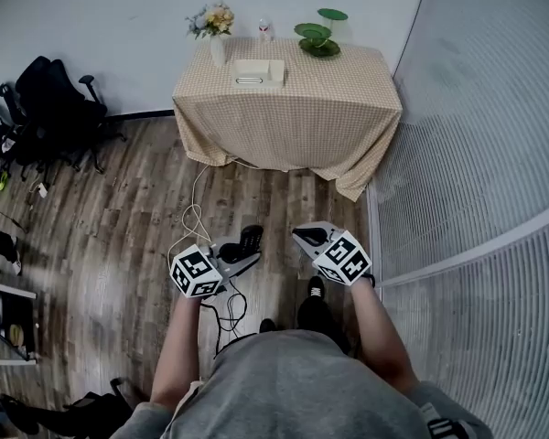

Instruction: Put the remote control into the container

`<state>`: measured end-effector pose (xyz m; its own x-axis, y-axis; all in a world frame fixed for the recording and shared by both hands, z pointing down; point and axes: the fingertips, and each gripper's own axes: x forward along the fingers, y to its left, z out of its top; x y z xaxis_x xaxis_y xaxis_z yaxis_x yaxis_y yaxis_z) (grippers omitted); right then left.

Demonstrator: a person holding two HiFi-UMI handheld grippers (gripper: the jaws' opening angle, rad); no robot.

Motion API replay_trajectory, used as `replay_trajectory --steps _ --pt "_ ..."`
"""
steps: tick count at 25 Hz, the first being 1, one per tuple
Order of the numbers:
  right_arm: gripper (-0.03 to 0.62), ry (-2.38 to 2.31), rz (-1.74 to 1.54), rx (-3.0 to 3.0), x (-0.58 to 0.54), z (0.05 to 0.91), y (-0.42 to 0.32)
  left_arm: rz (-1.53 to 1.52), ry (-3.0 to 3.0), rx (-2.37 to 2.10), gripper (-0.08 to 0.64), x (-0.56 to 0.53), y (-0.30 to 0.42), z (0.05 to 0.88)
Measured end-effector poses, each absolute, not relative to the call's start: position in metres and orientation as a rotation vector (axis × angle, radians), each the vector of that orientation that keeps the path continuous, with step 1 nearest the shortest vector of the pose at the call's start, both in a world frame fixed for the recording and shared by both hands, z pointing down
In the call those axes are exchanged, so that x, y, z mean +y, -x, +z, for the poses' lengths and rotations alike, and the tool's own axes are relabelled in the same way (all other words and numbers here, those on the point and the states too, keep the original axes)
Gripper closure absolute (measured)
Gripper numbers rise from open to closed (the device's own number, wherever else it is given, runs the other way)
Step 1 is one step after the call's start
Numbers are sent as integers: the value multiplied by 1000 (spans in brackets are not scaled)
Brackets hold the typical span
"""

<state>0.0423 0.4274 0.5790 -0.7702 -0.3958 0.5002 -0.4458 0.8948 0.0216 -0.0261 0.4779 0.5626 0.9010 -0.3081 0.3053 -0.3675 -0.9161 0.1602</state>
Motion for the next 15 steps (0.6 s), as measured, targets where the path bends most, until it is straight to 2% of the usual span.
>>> replay_trajectory --steps 15 --pt "574 -442 12 -2538 338 585 -75 428 -2815 -608 505 386 -11 563"
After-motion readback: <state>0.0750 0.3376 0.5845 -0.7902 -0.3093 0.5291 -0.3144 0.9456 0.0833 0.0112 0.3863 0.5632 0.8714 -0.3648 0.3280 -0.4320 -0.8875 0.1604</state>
